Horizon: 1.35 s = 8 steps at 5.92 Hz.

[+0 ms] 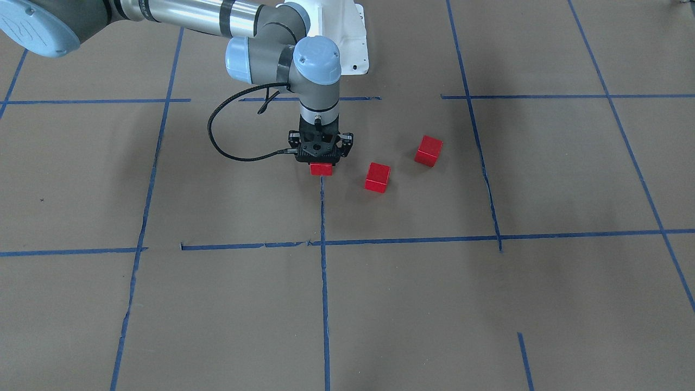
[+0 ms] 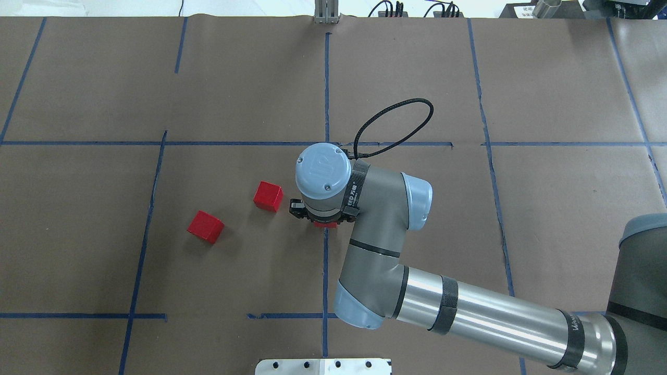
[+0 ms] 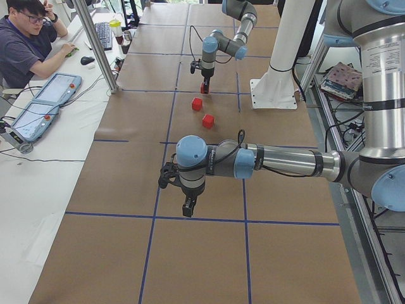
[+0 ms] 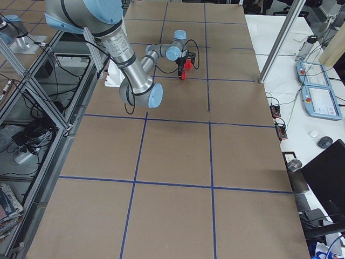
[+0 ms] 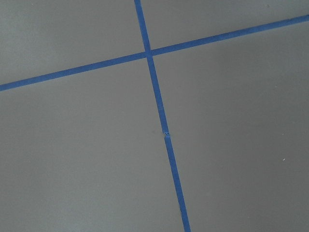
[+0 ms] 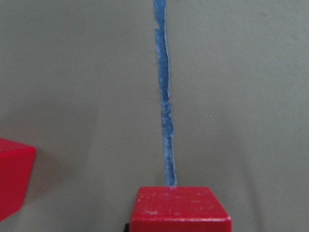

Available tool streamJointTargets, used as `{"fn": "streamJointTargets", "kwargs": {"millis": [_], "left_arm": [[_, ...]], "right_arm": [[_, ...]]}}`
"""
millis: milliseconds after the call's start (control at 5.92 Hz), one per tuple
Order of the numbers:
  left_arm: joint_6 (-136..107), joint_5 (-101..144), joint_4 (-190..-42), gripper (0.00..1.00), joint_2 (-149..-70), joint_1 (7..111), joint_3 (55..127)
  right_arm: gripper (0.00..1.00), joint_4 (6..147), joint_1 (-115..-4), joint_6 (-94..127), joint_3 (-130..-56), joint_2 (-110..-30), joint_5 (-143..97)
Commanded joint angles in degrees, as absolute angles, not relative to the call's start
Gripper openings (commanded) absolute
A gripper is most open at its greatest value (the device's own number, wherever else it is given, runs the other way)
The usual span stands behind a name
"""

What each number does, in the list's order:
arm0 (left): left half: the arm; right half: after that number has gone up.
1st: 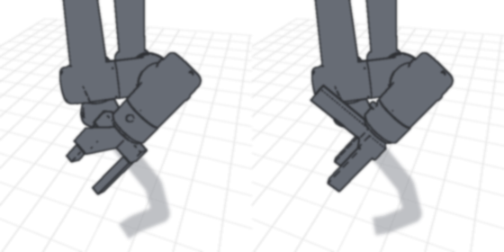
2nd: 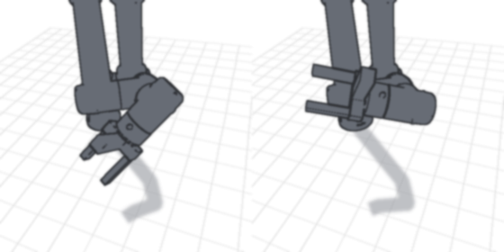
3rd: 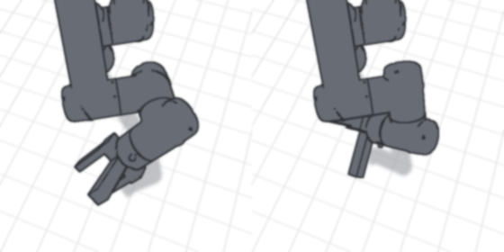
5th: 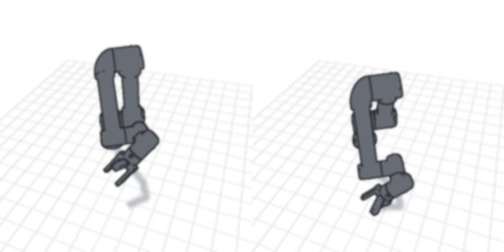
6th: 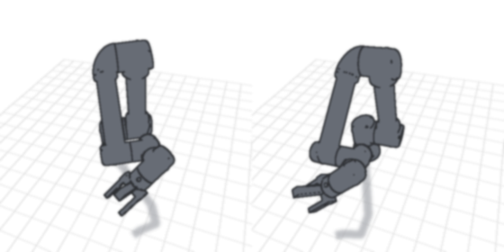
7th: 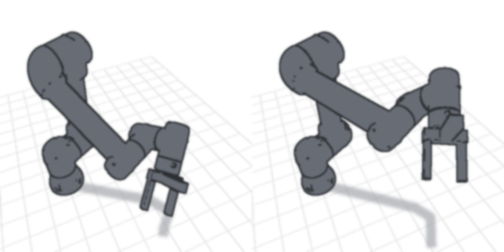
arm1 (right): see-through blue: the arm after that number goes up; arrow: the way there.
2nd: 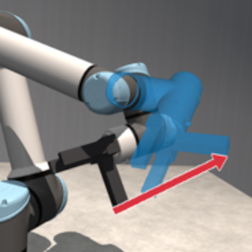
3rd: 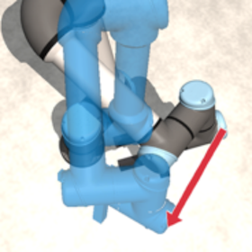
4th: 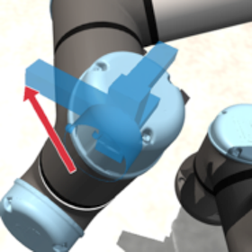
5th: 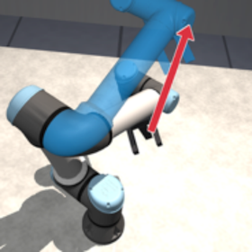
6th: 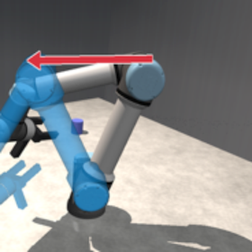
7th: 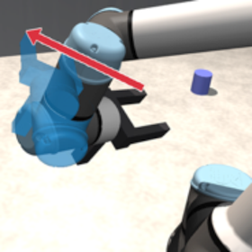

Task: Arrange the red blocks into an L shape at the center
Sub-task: 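Carry the red cube with the right gripper toward the table center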

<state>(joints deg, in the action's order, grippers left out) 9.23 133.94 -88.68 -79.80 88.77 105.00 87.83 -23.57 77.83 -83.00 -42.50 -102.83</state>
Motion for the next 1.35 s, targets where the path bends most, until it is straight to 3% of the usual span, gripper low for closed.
{"fn": "streamJointTargets", "kwargs": {"millis": [0,169,507,844,1013,1182], "left_arm": [[9.23,133.95,-88.68,1.00,-79.80,88.77,104.85],[9.23,133.95,-88.68,1.00,-79.80,88.77,104.85],[9.23,133.95,-88.68,1.00,-79.80,88.77,104.77],[9.23,133.95,-88.68,1.00,-79.80,88.77,104.77],[9.23,133.95,-88.59,1.00,-79.80,88.77,104.77],[9.23,133.95,-88.59,1.00,-79.80,88.77,104.77]], "right_arm": [[0.28,87.80,-23.38,77.26,-82.97,-42.71,-102.83],[0.42,87.80,-23.29,77.17,-82.97,-42.80,-102.83],[0.60,87.80,-22.94,77.60,-82.88,-42.89,-102.83],[0.68,87.89,-22.68,77.70,-82.88,-43.07,-102.83],[0.78,87.89,-22.68,77.70,-82.97,-42.98,-102.83],[0.99,87.89,-22.68,77.43,-83.40,-42.72,-102.83]]}}
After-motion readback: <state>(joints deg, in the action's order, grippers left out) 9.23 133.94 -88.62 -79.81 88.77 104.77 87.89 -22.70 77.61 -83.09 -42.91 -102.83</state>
